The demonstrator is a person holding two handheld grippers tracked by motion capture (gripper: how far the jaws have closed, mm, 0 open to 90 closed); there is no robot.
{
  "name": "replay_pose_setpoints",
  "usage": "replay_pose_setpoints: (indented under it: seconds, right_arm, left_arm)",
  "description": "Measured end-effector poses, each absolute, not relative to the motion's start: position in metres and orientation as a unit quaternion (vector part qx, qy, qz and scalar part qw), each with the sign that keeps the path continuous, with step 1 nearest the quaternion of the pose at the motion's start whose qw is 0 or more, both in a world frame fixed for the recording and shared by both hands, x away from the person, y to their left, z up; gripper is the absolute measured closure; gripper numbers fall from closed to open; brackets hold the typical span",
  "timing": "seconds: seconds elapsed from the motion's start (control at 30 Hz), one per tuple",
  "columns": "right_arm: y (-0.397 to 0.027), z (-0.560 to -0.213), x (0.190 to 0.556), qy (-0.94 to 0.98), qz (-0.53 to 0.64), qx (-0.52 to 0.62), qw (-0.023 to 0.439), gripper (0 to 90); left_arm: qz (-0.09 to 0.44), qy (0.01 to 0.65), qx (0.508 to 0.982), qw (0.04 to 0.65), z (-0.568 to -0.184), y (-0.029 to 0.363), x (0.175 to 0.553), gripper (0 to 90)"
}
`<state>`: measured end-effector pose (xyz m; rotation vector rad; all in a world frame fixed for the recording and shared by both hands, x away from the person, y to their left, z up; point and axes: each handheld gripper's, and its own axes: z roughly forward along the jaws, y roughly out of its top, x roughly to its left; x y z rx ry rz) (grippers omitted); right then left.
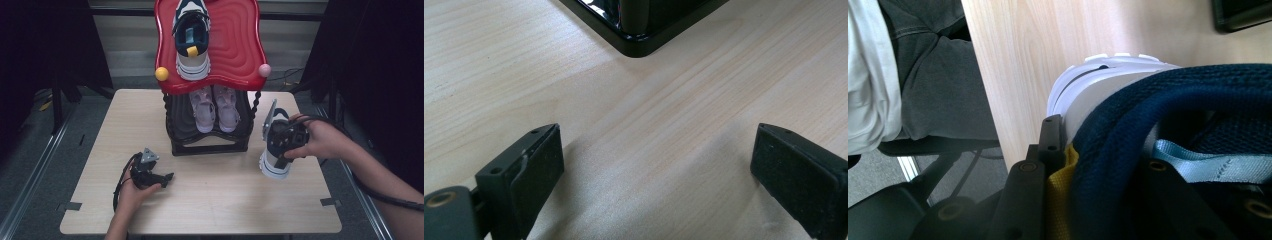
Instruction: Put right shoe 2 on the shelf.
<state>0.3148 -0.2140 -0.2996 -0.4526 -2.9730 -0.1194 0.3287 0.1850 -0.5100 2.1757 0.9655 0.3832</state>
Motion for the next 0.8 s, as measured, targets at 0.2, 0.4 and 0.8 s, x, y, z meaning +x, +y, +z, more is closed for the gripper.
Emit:
replay_pose_setpoints:
  seconds: [0.2, 0.4, 0.8]
  right_arm:
    - [-0.210, -0.256, 0.317, -0.988, -0.025, -0.144, 0.039, 74.0]
    - [-0.203, -0.217, 0.320, -0.990, -0.025, -0.135, 0.014, 74.0]
    - [-0.197, -0.145, 0.324, -0.989, -0.009, -0.142, -0.030, 73.9]
  left_arm:
    - [0.148, 0.374, 0.843, 0.357, -0.510, 0.185, 0.329, 6.4]
    - [0.148, 0.371, 0.846, 0.354, -0.510, 0.185, 0.329, 6.4]
    - [0.149, 0.371, 0.845, 0.354, -0.510, 0.185, 0.329, 6.4]
